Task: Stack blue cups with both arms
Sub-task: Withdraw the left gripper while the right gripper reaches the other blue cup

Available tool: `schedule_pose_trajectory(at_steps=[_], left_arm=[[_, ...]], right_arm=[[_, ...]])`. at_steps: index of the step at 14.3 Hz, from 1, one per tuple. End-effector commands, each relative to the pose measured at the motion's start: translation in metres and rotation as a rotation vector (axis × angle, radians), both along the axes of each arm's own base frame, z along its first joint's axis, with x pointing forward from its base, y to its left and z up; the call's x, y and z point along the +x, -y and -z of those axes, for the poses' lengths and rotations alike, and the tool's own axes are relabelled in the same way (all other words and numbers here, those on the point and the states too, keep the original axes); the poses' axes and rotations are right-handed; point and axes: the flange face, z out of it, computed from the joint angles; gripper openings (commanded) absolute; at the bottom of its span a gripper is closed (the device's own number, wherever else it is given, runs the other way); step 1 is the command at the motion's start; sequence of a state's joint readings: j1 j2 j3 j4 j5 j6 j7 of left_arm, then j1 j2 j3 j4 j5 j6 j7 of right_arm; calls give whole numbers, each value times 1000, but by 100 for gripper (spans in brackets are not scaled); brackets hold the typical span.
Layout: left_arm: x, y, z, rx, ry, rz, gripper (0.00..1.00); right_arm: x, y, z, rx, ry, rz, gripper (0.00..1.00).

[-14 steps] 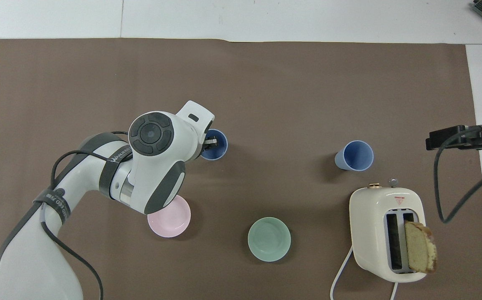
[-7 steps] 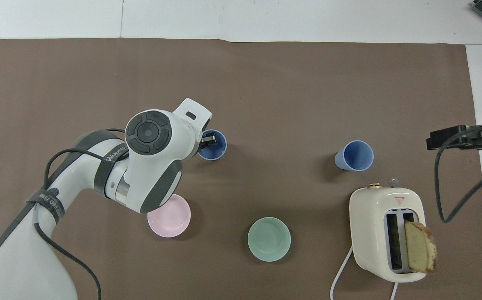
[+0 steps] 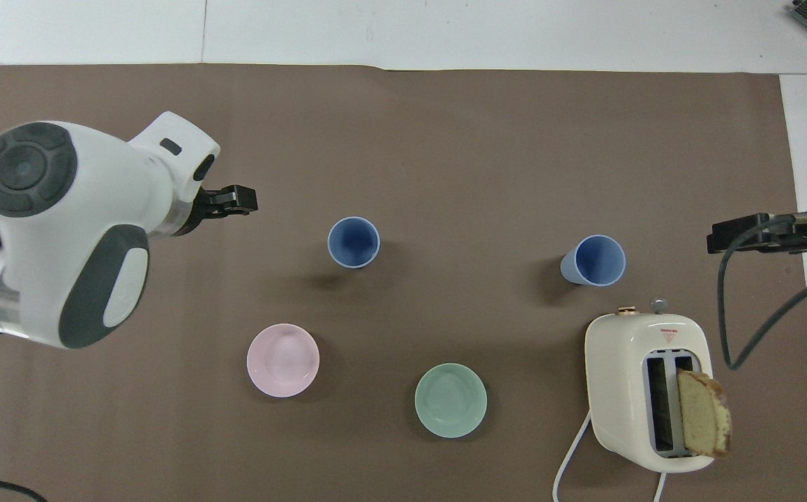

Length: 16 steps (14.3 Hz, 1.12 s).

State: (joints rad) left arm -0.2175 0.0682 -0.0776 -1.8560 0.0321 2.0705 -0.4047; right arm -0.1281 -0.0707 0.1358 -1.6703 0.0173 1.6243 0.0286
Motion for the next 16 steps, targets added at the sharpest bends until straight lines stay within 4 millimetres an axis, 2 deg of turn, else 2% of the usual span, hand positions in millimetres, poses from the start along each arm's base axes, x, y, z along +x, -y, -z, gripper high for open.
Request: schedule_pose_trajectory(at_steps=[1, 5, 8, 11, 13, 15, 16], left_arm=[[-2, -44, -3, 32, -23, 56, 100], [0, -112, -13, 37, -51, 121, 100], [-6, -147, -33, 33, -78, 199, 100], [-5, -152, -86, 49, -98, 239, 100], [-12, -147, -111, 66, -95, 248, 100], [-26, -142, -144, 72, -80, 258, 100], [-30, -139, -153, 74, -86, 262, 100]], right_arm=[[6, 0, 43, 19, -2, 5, 100], [33, -1, 117, 32, -47, -4, 100], [45, 1, 163, 37, -40, -27, 100], [49, -15, 178, 39, -21, -51, 100], [49, -15, 202, 42, -61, -49, 100], [49, -16, 212, 44, -78, -51, 100], [47, -15, 217, 44, -87, -51, 100]])
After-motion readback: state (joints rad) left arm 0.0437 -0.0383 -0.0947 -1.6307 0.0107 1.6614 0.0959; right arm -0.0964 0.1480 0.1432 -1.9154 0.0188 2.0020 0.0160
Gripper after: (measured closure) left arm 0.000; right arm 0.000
